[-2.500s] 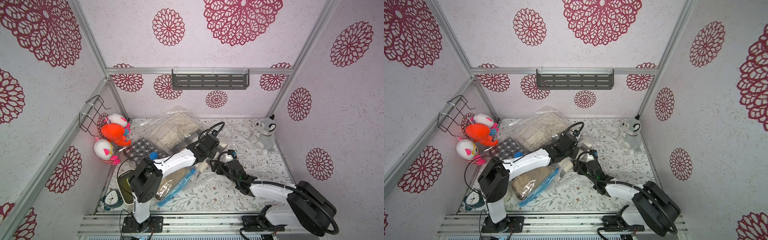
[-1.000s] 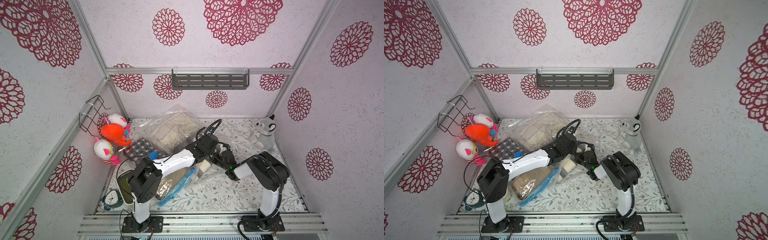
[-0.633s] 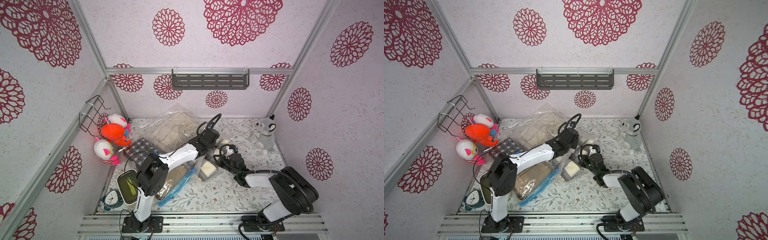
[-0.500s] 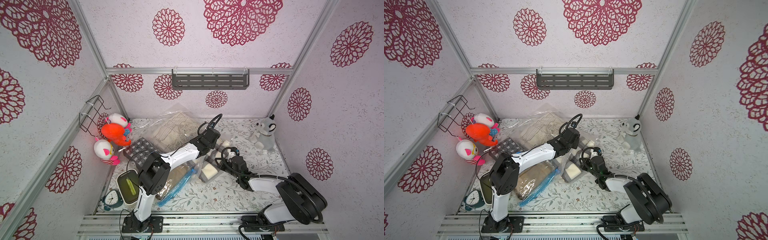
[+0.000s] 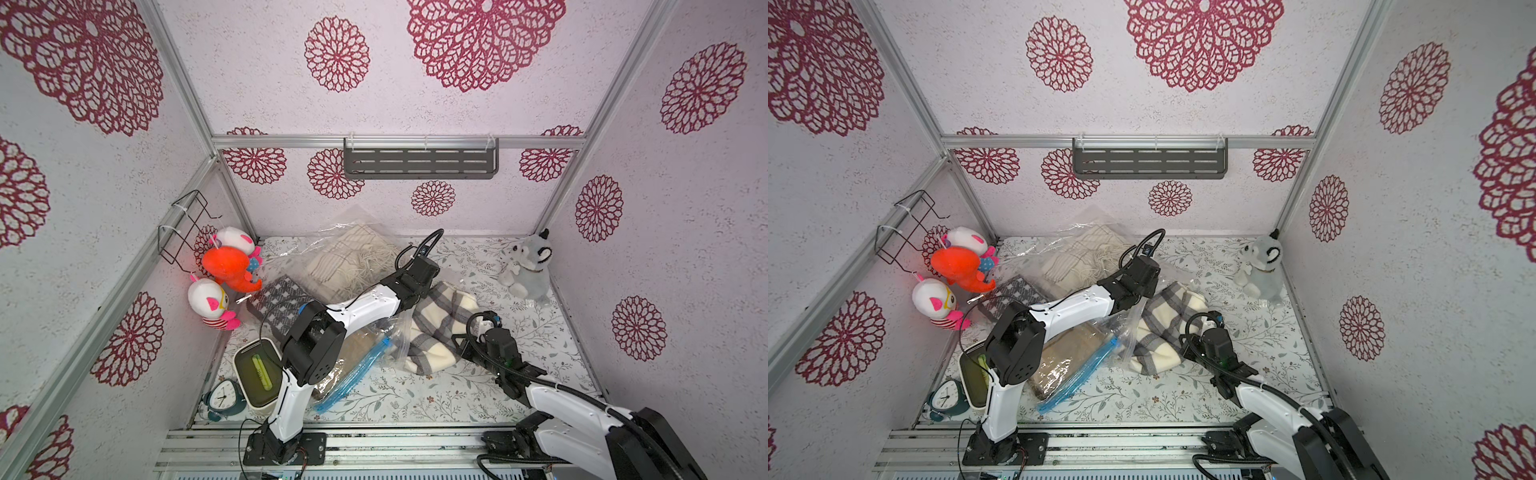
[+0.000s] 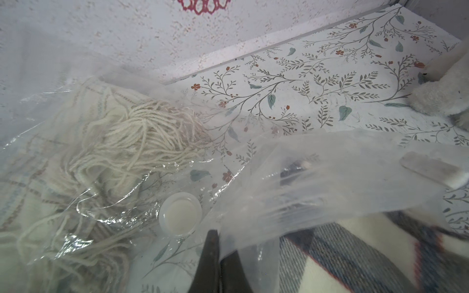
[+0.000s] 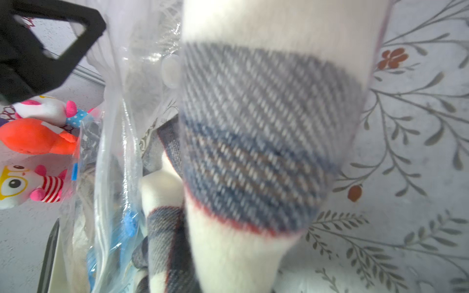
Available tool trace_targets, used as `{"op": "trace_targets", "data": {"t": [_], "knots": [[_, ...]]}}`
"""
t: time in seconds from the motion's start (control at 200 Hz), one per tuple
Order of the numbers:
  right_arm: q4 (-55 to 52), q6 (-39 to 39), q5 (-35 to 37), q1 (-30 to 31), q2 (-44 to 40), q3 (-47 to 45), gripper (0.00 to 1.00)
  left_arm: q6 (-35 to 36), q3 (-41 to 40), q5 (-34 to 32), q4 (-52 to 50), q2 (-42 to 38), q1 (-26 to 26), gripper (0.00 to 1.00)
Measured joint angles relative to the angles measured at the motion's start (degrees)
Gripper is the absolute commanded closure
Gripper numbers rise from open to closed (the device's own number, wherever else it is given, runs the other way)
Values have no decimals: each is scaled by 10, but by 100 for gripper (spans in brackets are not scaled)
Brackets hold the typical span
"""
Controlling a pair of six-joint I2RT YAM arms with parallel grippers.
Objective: Take the scarf out of the vacuum bag
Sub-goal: Take out the scarf from the vacuum bag.
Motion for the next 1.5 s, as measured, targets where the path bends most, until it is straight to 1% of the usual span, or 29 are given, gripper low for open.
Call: {"op": "trace_targets", "data": {"t": [0.095,0.175,0.385,0.465,0.575,0.74,0.846,1.016,1.311,1.501], "knots": [[-47,-8,-3,-13,-59,0,100,0,-5,1,4,0,4,100],[-75,-13,-9,-40,-78,-1,100,0,-12,1,10,0,10,100],[-111,-36,-64,-159,-19,-8,100,2,-30,1,19,0,25,100],[-121,-44,-77,-184,-8,-5,100,3,-33,0,21,0,26,100],[-144,-61,-84,-203,-7,6,100,4,-37,0,25,0,26,100],[-216,-97,-56,-228,-19,36,100,5,-43,0,30,-3,31,100],[-246,-113,-40,-243,-12,51,100,5,-43,-3,30,-3,33,100],[-283,-144,-15,-267,59,94,100,9,-43,-18,29,-4,35,100],[-332,-173,47,-294,90,160,100,13,-63,-26,34,-30,47,100],[-338,-189,77,-312,166,198,100,16,-63,-26,36,-31,48,100]]}}
